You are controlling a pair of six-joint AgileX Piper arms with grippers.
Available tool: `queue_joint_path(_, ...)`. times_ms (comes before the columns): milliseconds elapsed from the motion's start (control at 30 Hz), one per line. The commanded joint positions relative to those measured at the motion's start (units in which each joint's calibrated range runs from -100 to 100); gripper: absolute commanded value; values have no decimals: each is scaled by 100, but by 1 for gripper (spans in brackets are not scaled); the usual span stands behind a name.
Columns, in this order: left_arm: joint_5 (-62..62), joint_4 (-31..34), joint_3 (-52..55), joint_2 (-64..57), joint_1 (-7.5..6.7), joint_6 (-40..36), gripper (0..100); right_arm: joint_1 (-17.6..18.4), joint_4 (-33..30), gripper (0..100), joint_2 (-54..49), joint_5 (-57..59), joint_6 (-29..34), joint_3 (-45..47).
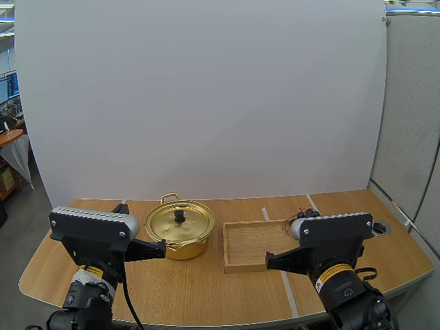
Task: Open the pot, put the pineapple inside, and close it
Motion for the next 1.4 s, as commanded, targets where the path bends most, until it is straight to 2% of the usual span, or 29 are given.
queue_joint_path(0, 25, -108, 18, -98, -62, -54, 0, -110, 103, 0, -44, 51, 15, 0)
queue_joint_path(200, 107, -22, 18, -148, -184, -54, 0, -204, 103, 0, -44, 51, 15, 0)
queue_joint_path(467, 665, -22, 18, -148, -184, -54, 0, -189, 103, 0, -44, 51, 15, 0)
queue_joint_path(633, 1251, 267, 18, -148, -184, -84, 0, -189, 103, 0, -44, 51, 15, 0)
queue_joint_path(700, 1490, 729, 18, -148, -156, -529, 0, -189, 103, 0, -44, 51, 15, 0)
queue_joint_path(733, 1593, 1285, 18, -148, -140, -986, 0, -189, 103, 0, -44, 51, 15, 0)
queue_joint_path(833, 2089, 2391, 18, -148, -108, -2443, 0, -189, 103, 0, -44, 51, 15, 0)
queue_joint_path(1000, 2801, 2582, 18, -148, -108, -2709, 0, -189, 103, 0, -44, 51, 15, 0)
queue_joint_path(1367, 2926, 2597, 18, -148, -209, -2927, 0, -191, 117, 0, -44, 51, 15, 0)
